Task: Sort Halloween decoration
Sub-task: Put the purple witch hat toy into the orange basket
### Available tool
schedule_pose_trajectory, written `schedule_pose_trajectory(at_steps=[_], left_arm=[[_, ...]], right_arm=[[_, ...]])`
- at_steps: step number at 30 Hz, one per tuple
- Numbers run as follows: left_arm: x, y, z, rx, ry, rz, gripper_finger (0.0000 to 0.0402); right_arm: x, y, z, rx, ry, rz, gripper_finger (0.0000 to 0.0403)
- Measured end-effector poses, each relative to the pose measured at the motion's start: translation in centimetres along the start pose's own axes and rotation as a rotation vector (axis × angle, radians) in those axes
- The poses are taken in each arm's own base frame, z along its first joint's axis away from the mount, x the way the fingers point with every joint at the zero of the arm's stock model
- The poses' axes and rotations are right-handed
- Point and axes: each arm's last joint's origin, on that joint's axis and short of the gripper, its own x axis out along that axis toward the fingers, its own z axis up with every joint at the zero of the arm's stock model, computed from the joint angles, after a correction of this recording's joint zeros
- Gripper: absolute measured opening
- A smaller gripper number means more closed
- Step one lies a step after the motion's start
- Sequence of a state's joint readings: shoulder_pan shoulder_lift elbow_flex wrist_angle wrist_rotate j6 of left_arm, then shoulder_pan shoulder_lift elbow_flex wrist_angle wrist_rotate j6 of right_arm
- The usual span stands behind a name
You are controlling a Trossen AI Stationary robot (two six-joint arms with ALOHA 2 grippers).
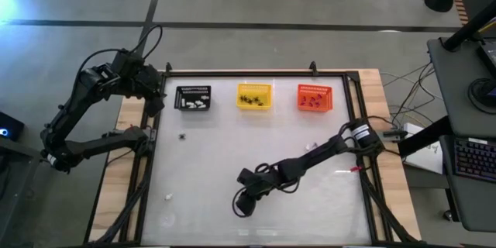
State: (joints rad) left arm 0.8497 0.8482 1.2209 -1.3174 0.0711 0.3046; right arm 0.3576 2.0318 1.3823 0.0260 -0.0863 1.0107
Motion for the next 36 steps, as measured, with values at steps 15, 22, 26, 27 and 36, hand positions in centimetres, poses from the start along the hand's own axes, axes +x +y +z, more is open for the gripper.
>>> schedule_pose_trajectory(at_steps=[15,22,26,27,36], left_arm=[[0.0,0.0,0.0,0.0,0.002,-0.001,0.0157],[0.0,0.0,0.0,-0.001,0.002,-0.001,0.0157],[0.0,0.0,0.0,-0.003,0.002,-0.001,0.0157],[0.0,0.0,0.0,-0.003,0.002,-0.001,0.0157],[0.0,0.0,0.0,-0.003,0.001,-0.001,0.0157]], right_arm=[[2.3,-1.5,-1.0,0.029,0.027,0.0,0.0118],[2.5,-1.5,-1.3,0.028,0.034,-0.003,0.0118],[2.5,-1.5,-1.5,0.017,0.05,-0.017,0.0118],[2.5,-1.5,-1.6,0.016,0.053,-0.022,0.0118],[2.5,-1.7,-1.7,0.02,0.067,-0.038,0.0118]])
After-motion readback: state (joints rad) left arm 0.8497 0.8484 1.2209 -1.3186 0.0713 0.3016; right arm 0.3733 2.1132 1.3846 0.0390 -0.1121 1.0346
